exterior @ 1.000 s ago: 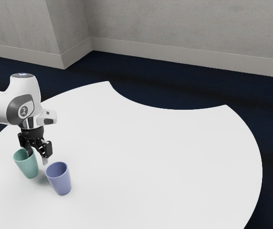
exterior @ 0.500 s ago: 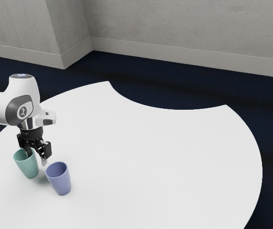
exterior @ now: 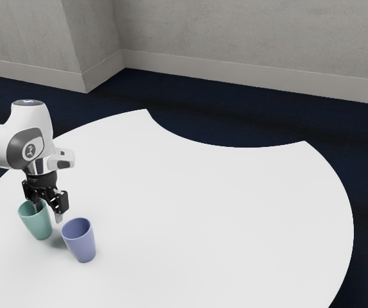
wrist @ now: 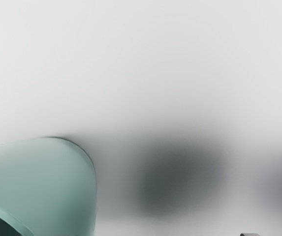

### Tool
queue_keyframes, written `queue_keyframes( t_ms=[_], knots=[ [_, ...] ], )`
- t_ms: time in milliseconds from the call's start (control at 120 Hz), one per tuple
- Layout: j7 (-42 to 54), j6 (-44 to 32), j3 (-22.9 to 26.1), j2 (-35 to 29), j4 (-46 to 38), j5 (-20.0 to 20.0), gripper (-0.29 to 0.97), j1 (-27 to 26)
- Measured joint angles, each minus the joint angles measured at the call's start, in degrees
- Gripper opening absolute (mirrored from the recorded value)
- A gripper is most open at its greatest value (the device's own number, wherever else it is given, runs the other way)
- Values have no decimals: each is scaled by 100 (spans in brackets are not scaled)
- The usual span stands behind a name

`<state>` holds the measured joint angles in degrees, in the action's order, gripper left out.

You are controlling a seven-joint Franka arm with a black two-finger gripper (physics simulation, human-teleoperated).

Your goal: Place the left cup onto the right cup

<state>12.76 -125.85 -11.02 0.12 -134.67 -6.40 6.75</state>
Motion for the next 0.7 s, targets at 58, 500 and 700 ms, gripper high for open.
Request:
queue_keyframes(
  t_ms=[58,500,700],
  knots=[
    [1,0,-4,0,0,3,50,0],
    [26,0,-48,9,8,2,51,-8],
    [35,0,-49,9,5,3,51,15]
  ],
)
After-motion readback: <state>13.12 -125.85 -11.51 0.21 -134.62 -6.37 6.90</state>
